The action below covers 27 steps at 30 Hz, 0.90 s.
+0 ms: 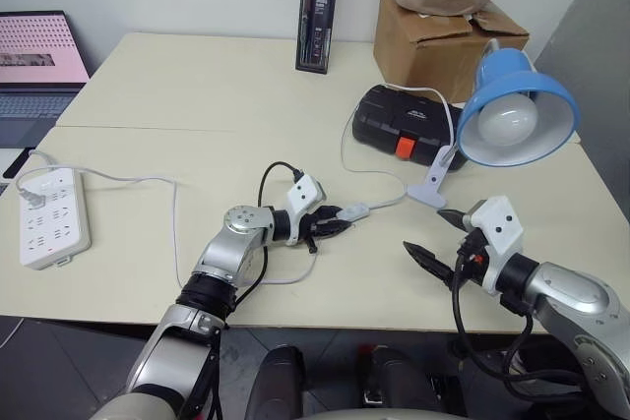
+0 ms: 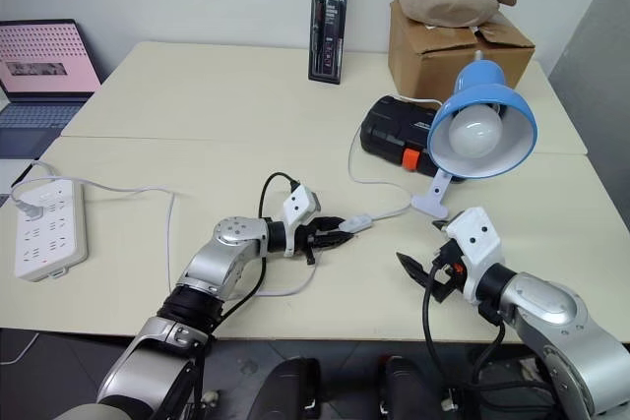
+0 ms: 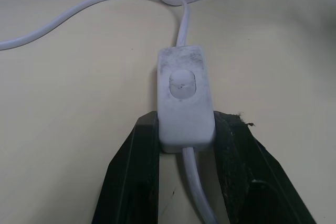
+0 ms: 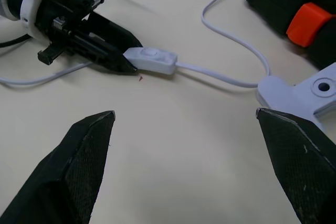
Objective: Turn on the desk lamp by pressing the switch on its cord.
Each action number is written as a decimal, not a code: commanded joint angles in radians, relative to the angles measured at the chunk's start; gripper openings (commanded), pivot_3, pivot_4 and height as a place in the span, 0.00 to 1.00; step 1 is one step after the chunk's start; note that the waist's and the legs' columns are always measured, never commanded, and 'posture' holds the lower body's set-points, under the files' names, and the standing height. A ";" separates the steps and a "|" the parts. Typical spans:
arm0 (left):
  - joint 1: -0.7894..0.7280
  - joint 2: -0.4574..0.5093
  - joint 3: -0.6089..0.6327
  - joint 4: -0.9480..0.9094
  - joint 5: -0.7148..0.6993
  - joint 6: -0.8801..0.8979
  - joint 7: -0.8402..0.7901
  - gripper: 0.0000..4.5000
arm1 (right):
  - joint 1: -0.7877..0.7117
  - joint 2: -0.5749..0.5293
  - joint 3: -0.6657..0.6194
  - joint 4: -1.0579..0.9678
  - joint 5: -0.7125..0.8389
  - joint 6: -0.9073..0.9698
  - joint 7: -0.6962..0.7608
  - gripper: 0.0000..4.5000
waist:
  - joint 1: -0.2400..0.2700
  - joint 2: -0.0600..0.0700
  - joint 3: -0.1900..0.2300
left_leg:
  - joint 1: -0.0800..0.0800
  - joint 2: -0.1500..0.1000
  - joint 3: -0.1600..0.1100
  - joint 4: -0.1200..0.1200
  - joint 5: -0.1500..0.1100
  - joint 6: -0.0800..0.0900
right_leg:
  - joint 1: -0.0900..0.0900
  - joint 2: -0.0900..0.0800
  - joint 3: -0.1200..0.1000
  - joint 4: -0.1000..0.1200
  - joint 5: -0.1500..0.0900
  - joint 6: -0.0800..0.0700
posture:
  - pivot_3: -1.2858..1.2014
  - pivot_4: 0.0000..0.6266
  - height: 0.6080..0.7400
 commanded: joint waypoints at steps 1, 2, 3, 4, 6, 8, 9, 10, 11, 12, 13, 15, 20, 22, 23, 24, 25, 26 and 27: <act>0.015 0.005 -0.002 -0.046 0.010 -0.023 -0.003 0.24 | -0.013 0.016 -0.024 -0.027 0.020 0.037 -0.038 1.00 | -0.001 0.000 0.000 | 0.000 0.000 0.000 0.000 0.000 0.000 | 0.000 0.000 0.000 0.000 0.000 0.000 | 0.52 0.24 1.00; 0.016 0.006 0.000 -0.056 0.011 -0.026 0.001 0.24 | -0.018 0.022 -0.024 -0.026 0.023 0.045 -0.046 1.00 | -0.002 0.000 0.000 | 0.000 0.000 0.000 0.000 0.000 0.000 | 0.000 0.000 0.000 0.000 0.000 0.000 | 0.52 0.24 1.00; 0.018 0.007 0.001 -0.076 0.020 -0.038 0.017 0.24 | -0.024 0.045 -0.027 -0.027 0.041 0.061 -0.059 1.00 | -0.003 0.000 0.000 | 0.000 0.000 0.000 0.000 0.000 0.000 | 0.000 0.000 0.000 0.000 0.000 0.000 | 0.52 0.24 1.00; 0.020 0.007 0.003 -0.089 0.026 -0.046 0.029 0.24 | -0.027 0.061 -0.030 -0.028 0.055 0.073 -0.068 1.00 | -0.005 0.000 0.000 | 0.000 0.000 0.000 0.000 0.000 0.000 | 0.000 0.000 0.000 0.000 0.000 0.000 | 0.52 0.24 1.00; 0.023 0.006 0.005 -0.119 0.041 -0.059 0.051 0.24 | -0.029 0.135 -0.057 -0.034 0.130 0.116 -0.105 1.00 | -0.006 0.000 0.000 | 0.000 0.000 0.000 0.000 0.000 0.000 | 0.000 0.000 0.000 0.000 0.000 0.000 | 0.52 0.24 1.00; 0.025 0.001 0.007 -0.174 0.049 -0.045 0.080 0.24 | 0.001 0.270 -0.104 -0.022 0.300 0.157 -0.161 1.00 | -0.007 0.000 0.000 | 0.000 0.001 -0.001 0.000 0.000 0.000 | 0.000 0.000 0.000 0.000 0.000 0.000 | 0.52 0.24 1.00; 0.026 -0.002 0.007 -0.195 0.050 -0.036 0.088 0.24 | 0.012 0.317 -0.119 -0.009 0.367 0.177 -0.182 1.00 | -0.007 0.000 0.000 | 0.000 0.001 -0.001 0.000 0.000 0.000 | 0.000 0.000 0.000 0.000 0.000 0.000 | 0.52 0.24 1.00; 0.027 -0.004 0.005 -0.218 0.049 -0.022 0.095 0.24 | 0.018 0.355 -0.133 0.006 0.429 0.198 -0.210 1.00 | -0.007 0.000 0.000 | -0.001 0.001 -0.001 0.000 0.000 0.000 | 0.000 0.000 -0.001 0.000 0.000 0.000 | 0.52 0.24 1.00; 0.028 -0.005 0.003 -0.238 0.048 -0.008 0.100 0.24 | 0.015 0.388 -0.144 0.026 0.480 0.218 -0.243 1.00 | -0.008 0.000 0.000 | -0.001 0.001 -0.001 0.000 0.000 0.000 | 0.000 0.000 -0.001 0.001 0.000 0.000 | 0.52 0.24 1.00; 0.029 -0.007 -0.001 -0.262 0.048 0.009 0.107 0.24 | 0.001 0.437 -0.151 0.059 0.525 0.230 -0.298 1.00 | -0.010 0.000 0.000 | -0.001 0.001 -0.001 0.000 0.000 0.000 | 0.000 0.000 0.000 0.000 0.000 0.000 | 0.52 0.24 1.00; 0.030 -0.008 -0.004 -0.279 0.048 0.023 0.112 0.24 | -0.010 0.466 -0.155 0.082 0.561 0.236 -0.343 1.00 | -0.012 0.000 0.000 | -0.001 0.001 0.000 0.000 0.000 0.000 | 0.000 0.000 0.000 0.000 0.000 0.000 | 0.52 0.24 1.00; 0.031 -0.012 -0.006 -0.320 0.042 0.066 0.123 0.24 | -0.044 0.541 -0.150 0.141 0.617 0.226 -0.437 1.00 | -0.014 0.000 0.000 | -0.001 0.001 0.000 0.001 0.000 0.000 | 0.000 -0.001 0.001 0.000 0.002 0.002 | 0.52 0.24 1.00; 0.025 -0.013 -0.008 -0.373 0.040 0.156 0.146 0.24 | -0.126 0.687 -0.130 0.271 0.718 0.156 -0.578 1.00 | -0.015 0.000 0.000 | 0.000 0.001 0.000 0.001 0.001 0.001 | 0.000 0.000 0.001 0.001 0.002 0.003 | 0.52 0.24 1.00; 0.017 -0.013 -0.008 -0.386 0.037 0.186 0.152 0.24 | -0.151 0.709 -0.115 0.306 0.720 0.137 -0.596 1.00 | -0.016 0.000 0.000 | 0.000 0.001 0.000 0.000 0.001 0.001 | 0.000 0.001 0.001 0.001 0.002 0.002 | 0.52 0.24 1.00; 0.011 -0.014 -0.007 -0.395 0.035 0.212 0.158 0.24 | -0.164 0.720 -0.105 0.323 0.720 0.125 -0.604 1.00 | -0.016 0.000 0.000 | -0.001 0.001 0.000 0.000 0.001 0.001 | 0.000 0.000 0.001 0.001 0.002 0.003 | 0.52 0.24 1.00; 0.005 -0.015 -0.006 -0.403 0.032 0.232 0.162 0.24 | -0.176 0.727 -0.096 0.339 0.722 0.110 -0.610 1.00 | -0.016 0.000 0.000 | -0.001 0.001 0.000 0.000 0.001 0.001 | 0.000 0.000 0.001 0.000 0.002 0.003 | 0.52 0.24 1.00; 0.000 -0.017 -0.003 -0.410 0.029 0.253 0.168 0.24 | -0.184 0.732 -0.088 0.352 0.726 0.097 -0.618 1.00 | -0.016 0.000 0.000 | -0.002 0.000 0.000 0.000 0.001 0.001 | 0.000 0.000 0.002 -0.001 0.002 0.003 | 0.52 0.24 1.00; -0.005 -0.020 0.001 -0.417 0.023 0.275 0.175 0.24 | -0.190 0.734 -0.082 0.364 0.728 0.084 -0.624 1.00 | -0.016 0.000 0.000 | -0.002 0.000 0.000 0.000 0.001 0.001 | 0.000 0.000 0.002 -0.001 0.002 0.003 | 0.52 0.24 1.00; -0.009 -0.021 0.003 -0.422 0.019 0.291 0.180 0.24 | -0.194 0.736 -0.077 0.373 0.731 0.071 -0.630 1.00 | -0.015 0.000 0.000 | -0.002 0.000 0.000 0.000 0.001 0.001 | 0.000 0.000 0.002 -0.001 0.002 0.003 | 0.52 0.24 1.00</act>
